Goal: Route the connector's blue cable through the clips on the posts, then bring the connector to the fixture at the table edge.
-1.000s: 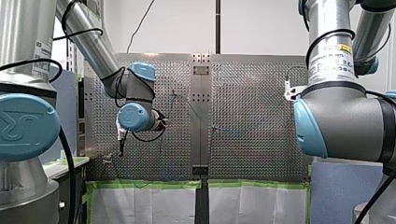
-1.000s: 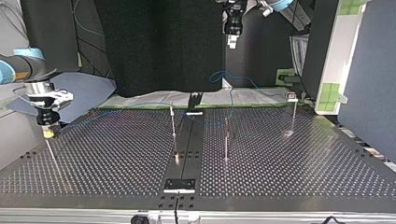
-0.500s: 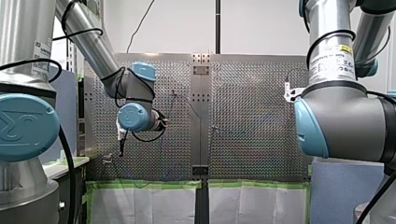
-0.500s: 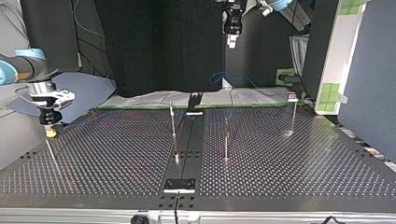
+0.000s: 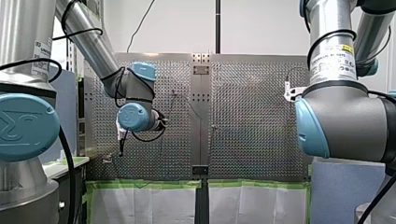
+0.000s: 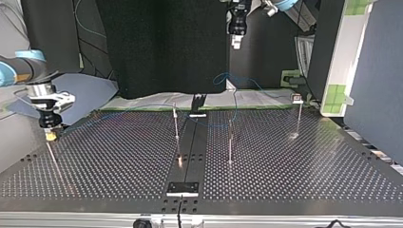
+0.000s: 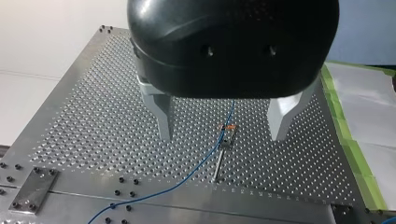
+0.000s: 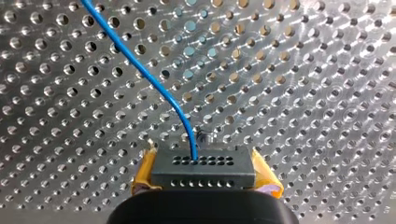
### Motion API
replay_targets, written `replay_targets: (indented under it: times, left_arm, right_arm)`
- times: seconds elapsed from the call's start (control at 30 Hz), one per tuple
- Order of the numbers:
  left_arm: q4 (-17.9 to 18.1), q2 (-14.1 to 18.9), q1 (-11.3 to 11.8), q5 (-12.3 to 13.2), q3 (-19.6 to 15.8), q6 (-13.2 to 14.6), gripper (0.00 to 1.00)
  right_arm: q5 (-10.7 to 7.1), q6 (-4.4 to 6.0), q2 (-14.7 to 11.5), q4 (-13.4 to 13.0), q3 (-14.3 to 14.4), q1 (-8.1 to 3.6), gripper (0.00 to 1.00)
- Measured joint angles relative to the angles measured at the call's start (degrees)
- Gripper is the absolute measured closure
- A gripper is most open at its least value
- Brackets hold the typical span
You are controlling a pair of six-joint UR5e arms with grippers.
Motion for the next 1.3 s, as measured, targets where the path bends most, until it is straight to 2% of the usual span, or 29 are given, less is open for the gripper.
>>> replay_targets:
  times: [0.3, 0.37, 0.4, 0.43, 0.5, 0.53, 0.57, 0.73, 0.83, 1.3]
  left_arm:
    - [0.00, 0.00, 0.04, 0.00, 0.02, 0.00, 0.00]
    - [0.00, 0.00, 0.02, 0.00, 0.01, 0.00, 0.00]
    - [0.00, 0.00, -0.01, 0.00, 0.01, 0.00, 0.00]
    - [0.00, 0.00, -0.05, 0.00, 0.00, 0.00, 0.00]
    - [0.00, 0.00, -0.14, 0.00, 0.00, 0.00, 0.00]
    - [0.00, 0.00, -0.17, 0.00, 0.01, 0.00, 0.00]
    - [-0.01, 0.00, -0.19, 0.00, 0.00, 0.00, 0.00]
    - [-0.07, 0.00, -0.21, -0.01, -0.01, -0.01, 0.00]
    - [-0.08, 0.00, -0.23, -0.05, 0.00, -0.01, 0.00]
    - [-0.10, 0.00, -0.38, -1.05, -0.01, 0.00, 0.00]
  right_arm:
    - [-0.48, -0.06, 0.03, 0.38, -0.64, 0.22, 0.74]
    - [-0.59, -0.01, 0.04, 0.39, -0.70, 0.25, 0.67]
    - [-0.61, 0.01, 0.04, 0.39, -0.71, 0.25, 0.67]
    - [-0.62, 0.03, 0.04, 0.40, -0.71, 0.25, 0.54]
    - [-0.63, 0.05, 0.03, 0.40, -0.73, 0.26, 0.54]
    - [-0.60, 0.06, 0.03, 0.42, -0.74, 0.26, 0.21]
    - [-0.57, 0.06, 0.02, 0.41, -0.71, 0.26, 0.00]
    - [-0.36, 0.09, -0.14, 0.22, -0.77, 0.37, 0.00]
    - [-2.53, -1.11, -0.13, 0.57, -0.77, 0.37, 0.00]
    - [-2.54, -1.12, -0.10, 0.58, -0.75, 0.44, 0.00]
